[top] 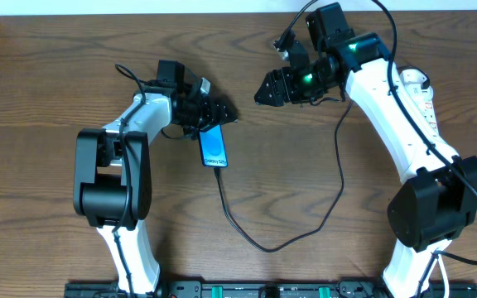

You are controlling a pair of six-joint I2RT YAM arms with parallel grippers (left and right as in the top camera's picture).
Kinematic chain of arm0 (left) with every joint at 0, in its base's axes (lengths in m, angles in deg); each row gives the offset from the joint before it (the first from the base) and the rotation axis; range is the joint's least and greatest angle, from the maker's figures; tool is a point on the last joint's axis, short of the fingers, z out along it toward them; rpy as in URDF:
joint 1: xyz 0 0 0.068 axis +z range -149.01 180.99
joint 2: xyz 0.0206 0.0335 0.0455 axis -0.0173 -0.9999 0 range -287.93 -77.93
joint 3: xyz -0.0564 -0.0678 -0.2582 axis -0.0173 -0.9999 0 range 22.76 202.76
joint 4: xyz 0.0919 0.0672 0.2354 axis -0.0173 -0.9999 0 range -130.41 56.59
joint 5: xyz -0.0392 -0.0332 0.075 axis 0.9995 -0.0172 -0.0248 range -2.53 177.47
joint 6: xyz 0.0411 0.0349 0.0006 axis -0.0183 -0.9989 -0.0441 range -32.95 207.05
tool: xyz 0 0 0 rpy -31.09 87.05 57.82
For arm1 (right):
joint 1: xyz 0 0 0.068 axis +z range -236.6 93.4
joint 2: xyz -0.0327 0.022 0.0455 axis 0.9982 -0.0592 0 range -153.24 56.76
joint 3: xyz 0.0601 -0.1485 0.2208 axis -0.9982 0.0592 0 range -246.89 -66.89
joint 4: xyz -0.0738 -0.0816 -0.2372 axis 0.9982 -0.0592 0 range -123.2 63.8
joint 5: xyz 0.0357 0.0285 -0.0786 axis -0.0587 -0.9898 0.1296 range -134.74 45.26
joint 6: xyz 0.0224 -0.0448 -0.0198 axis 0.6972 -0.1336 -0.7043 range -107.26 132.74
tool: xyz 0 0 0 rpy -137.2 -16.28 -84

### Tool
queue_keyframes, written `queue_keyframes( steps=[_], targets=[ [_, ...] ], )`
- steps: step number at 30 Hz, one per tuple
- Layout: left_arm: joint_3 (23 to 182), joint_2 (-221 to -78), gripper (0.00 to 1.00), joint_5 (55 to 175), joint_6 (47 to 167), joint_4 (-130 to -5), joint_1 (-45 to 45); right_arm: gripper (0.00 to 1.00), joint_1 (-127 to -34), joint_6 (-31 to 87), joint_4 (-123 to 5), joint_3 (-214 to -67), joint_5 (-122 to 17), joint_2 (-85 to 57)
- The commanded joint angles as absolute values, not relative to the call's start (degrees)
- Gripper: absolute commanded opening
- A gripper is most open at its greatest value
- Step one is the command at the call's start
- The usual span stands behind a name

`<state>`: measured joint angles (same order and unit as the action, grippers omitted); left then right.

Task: Plug charger to phone and switch on socket
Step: 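Set the phone flat on the table with the left gripper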

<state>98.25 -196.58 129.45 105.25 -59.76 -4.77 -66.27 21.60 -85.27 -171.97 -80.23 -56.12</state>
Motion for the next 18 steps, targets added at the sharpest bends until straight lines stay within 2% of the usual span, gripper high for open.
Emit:
queue_keyframes(
  steps=[1, 18],
  targets=[
    [97.72, -198.35, 0.78, 120.29, 105.33, -61.92, -4.51, 0.68, -65.52, 20.77, -85.42, -172.84, -79.77, -56.10],
    [100.74, -198.24, 0.79, 111.55, 107.50, -68.33, -4.51, 0.68, -65.52, 20.77, -85.42, -172.84, -79.59, -56.10]
  ],
)
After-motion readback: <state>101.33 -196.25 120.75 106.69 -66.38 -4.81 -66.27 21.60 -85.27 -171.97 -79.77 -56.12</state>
